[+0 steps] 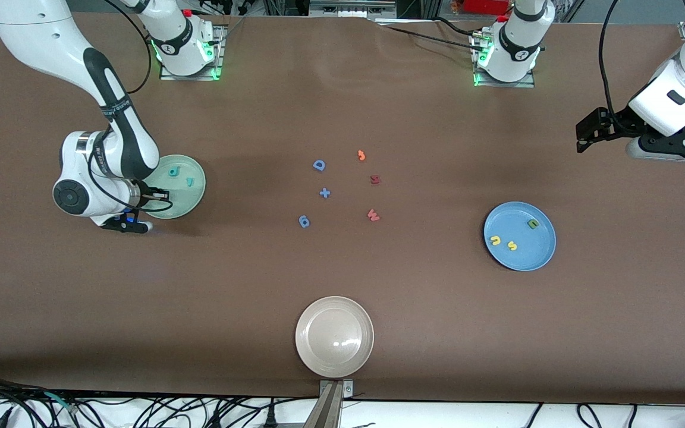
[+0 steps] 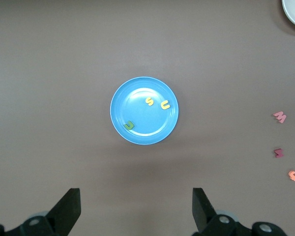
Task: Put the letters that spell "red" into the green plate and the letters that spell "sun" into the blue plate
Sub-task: 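Carry the orange e to the green plate with the right gripper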
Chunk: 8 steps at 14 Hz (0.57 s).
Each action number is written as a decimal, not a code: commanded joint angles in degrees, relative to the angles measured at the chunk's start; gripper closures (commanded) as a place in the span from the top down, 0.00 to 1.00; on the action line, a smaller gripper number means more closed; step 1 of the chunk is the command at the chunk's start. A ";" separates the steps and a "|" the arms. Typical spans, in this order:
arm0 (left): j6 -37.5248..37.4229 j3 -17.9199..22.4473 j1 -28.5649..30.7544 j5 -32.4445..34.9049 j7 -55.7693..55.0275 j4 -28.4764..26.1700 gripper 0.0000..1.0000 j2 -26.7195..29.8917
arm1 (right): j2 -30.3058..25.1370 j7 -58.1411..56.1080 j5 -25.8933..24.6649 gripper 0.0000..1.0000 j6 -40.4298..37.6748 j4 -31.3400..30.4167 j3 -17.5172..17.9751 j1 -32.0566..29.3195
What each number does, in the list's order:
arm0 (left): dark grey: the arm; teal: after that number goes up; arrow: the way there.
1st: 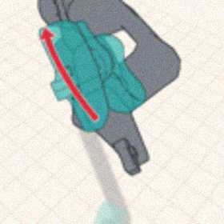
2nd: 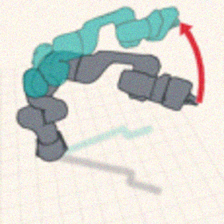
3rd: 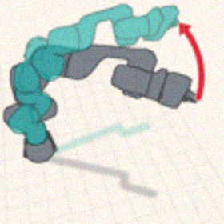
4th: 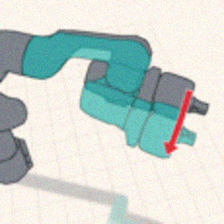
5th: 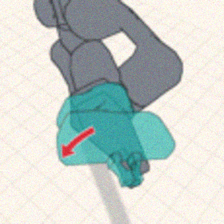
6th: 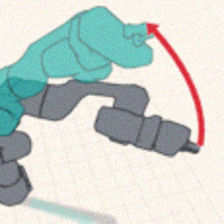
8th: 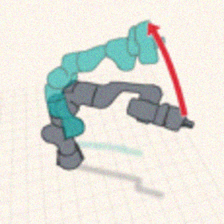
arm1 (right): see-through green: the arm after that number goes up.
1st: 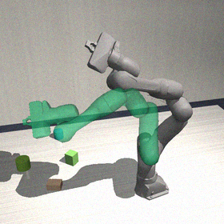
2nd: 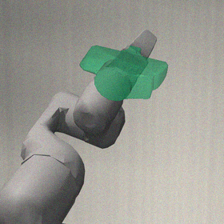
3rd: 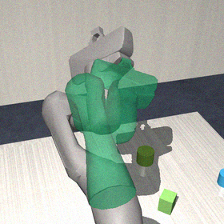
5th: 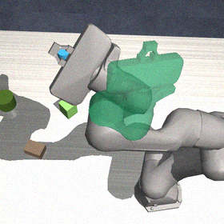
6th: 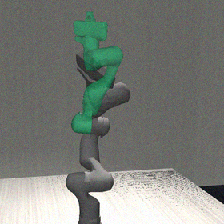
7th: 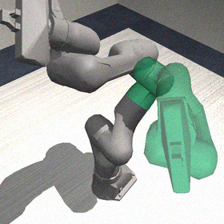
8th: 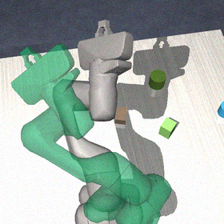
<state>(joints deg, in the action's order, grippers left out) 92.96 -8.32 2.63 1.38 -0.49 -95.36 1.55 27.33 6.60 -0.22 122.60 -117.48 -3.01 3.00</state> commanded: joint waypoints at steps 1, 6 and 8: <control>-1.38 -0.21 0.45 -1.82 -0.12 1.93 1.00 -0.85 | -1.13 -1.07 0.66 0.85 -0.17 -0.82 0.02 -0.37; -1.38 -0.21 0.54 -1.82 -0.12 1.93 1.00 -0.85 | -3.77 -0.71 0.75 0.99 -12.08 6.71 0.20 -0.37; -1.38 -0.30 0.54 -1.82 -0.12 1.93 1.00 -0.85 | -3.86 -0.80 1.62 0.99 -20.17 11.81 0.11 -0.37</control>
<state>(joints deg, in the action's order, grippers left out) 92.96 -8.32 2.63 1.38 -0.50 -95.35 1.55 24.13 6.60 -0.02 109.25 -109.98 -3.01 3.00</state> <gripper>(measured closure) 0.000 0.273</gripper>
